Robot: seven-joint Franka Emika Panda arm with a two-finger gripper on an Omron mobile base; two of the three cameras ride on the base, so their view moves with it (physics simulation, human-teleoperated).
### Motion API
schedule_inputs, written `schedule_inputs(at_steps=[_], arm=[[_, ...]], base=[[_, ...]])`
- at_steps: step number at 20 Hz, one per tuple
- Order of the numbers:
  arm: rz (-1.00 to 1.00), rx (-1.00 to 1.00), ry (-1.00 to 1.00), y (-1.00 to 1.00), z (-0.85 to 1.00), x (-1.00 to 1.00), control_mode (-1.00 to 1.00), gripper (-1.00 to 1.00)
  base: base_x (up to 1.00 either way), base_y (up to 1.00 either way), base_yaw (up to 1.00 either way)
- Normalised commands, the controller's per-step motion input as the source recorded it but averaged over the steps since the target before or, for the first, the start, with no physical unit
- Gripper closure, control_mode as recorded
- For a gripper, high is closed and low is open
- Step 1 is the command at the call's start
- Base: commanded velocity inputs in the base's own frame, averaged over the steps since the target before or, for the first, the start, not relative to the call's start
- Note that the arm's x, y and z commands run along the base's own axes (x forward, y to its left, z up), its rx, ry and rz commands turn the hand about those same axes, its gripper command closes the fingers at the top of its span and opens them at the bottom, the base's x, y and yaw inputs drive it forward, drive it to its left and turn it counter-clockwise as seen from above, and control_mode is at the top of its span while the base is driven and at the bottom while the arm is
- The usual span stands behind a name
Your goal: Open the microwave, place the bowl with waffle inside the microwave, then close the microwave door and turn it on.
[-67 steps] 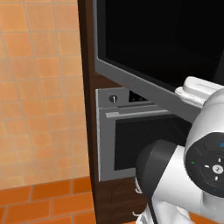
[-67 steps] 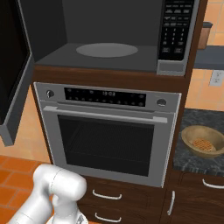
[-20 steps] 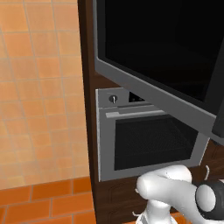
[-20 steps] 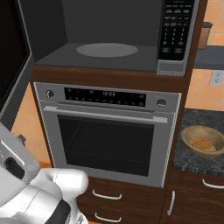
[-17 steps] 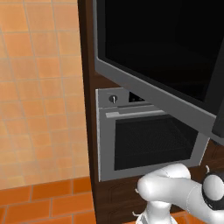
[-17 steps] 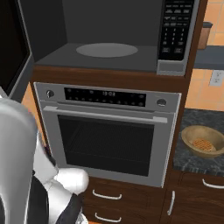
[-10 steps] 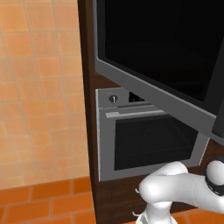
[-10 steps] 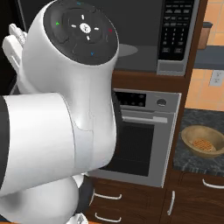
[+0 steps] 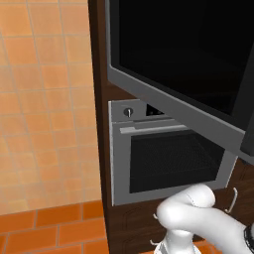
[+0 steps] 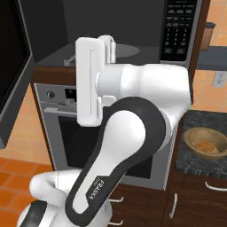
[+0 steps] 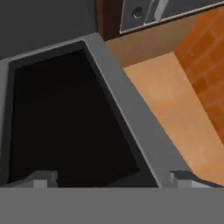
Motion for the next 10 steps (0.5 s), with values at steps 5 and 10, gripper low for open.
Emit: schedule_inputs(at_steps=[5,10], arm=[[-0.02,0.41,-0.15,0.03,-0.20,0.04,-1.00,-1.00],[-0.02,0.03,0.00,0.38,0.00,0.17,-1.00,-1.00]], base=[[0.00,0.00,0.00],[0.00,0.00,0.00]])
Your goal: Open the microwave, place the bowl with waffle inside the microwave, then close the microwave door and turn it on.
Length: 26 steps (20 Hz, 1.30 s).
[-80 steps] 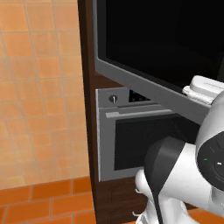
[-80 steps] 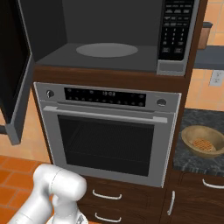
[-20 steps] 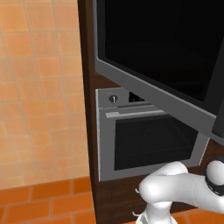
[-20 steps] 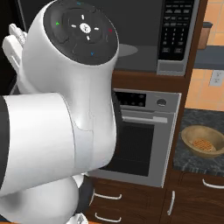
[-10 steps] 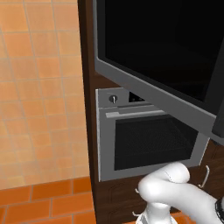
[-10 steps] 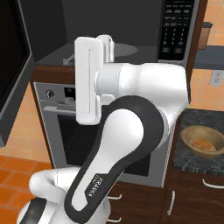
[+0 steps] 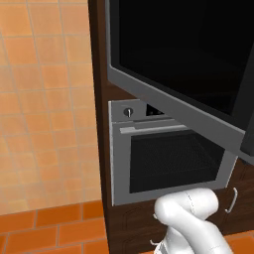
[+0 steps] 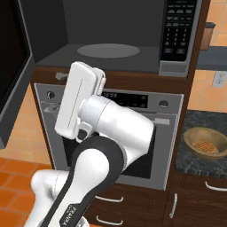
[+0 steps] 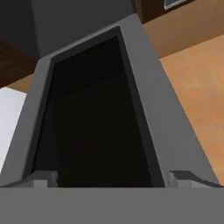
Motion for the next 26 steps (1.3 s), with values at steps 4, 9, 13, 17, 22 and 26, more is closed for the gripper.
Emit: schedule_inputs(at_steps=[4,9,13,17,22,26], arm=[[0.00,-0.03,0.00,0.83,0.00,0.05,-1.00,-1.00],[0.00,-0.05,0.00,0.92,0.00,0.00,-1.00,-1.00],[0.00,-0.10,0.00,1.00,0.00,0.00,-1.00,-1.00],[0.01,-0.11,0.00,1.00,-0.02,0.00,-1.00,-1.00],[0.00,-0.06,0.00,0.95,-0.02,0.00,-1.00,-1.00],[0.00,0.00,0.00,0.69,-0.01,0.00,-1.00,-1.00]], base=[[0.00,0.00,0.00],[0.00,0.00,0.00],[0.00,0.00,0.00],[0.00,0.00,0.00],[0.00,0.00,0.00],[0.00,0.00,0.00]])
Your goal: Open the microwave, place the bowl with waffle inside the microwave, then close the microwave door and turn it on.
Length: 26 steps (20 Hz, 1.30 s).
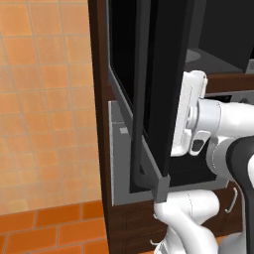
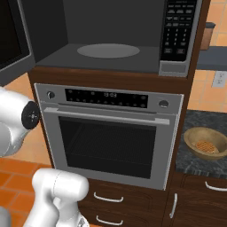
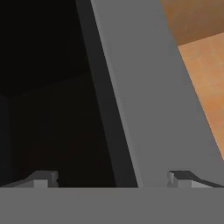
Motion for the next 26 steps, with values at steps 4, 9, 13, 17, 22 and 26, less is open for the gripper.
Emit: schedule_inputs(at_steps=[4,9,13,17,22,26], arm=[[0.00,-0.02,0.00,0.07,0.00,0.00,-1.00,-1.00],[-0.07,-0.04,-0.01,-0.67,0.00,0.00,-1.00,-1.00],[-0.28,-0.17,0.00,-1.00,0.00,0.00,-1.00,-1.00],[-0.32,-0.16,0.00,-1.00,-0.07,0.00,-1.00,-1.00],[-0.33,-0.06,0.00,-1.00,-0.33,0.00,-1.00,-1.00],[-0.34,-0.01,-0.02,-1.00,-0.39,0.00,-1.00,-1.00]], base=[[0.00,0.00,0.00],[0.00,0.00,0.00],[0.00,0.00,0.00],[0.00,0.00,0.00],[0.00,0.00,0.00],[0.00,0.00,0.00]])
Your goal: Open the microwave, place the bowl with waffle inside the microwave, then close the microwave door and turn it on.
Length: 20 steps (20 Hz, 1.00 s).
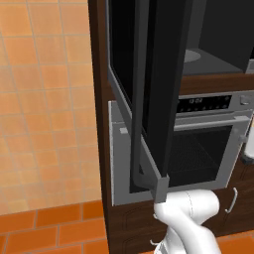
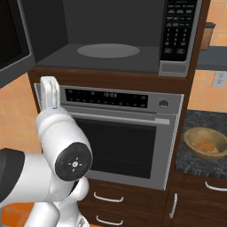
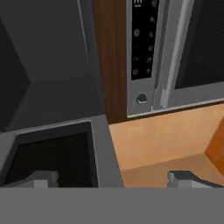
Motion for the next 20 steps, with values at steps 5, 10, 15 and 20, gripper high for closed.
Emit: schedule_inputs(at_steps=[5,10,15,20], arm=[[-0.28,0.00,-0.04,-1.00,-0.27,0.00,-1.00,-1.00],[-0.21,0.00,0.00,-1.00,-0.24,0.09,-1.00,-1.00],[-0.05,0.05,0.00,-1.00,-0.44,0.06,-1.00,-1.00],[0.07,0.13,0.00,-1.00,-0.25,-0.01,-1.00,-1.00]], base=[[0.00,0.00,0.00],[0.00,0.00,0.00],[0.00,0.00,0.00],[0.00,0.00,0.00]])
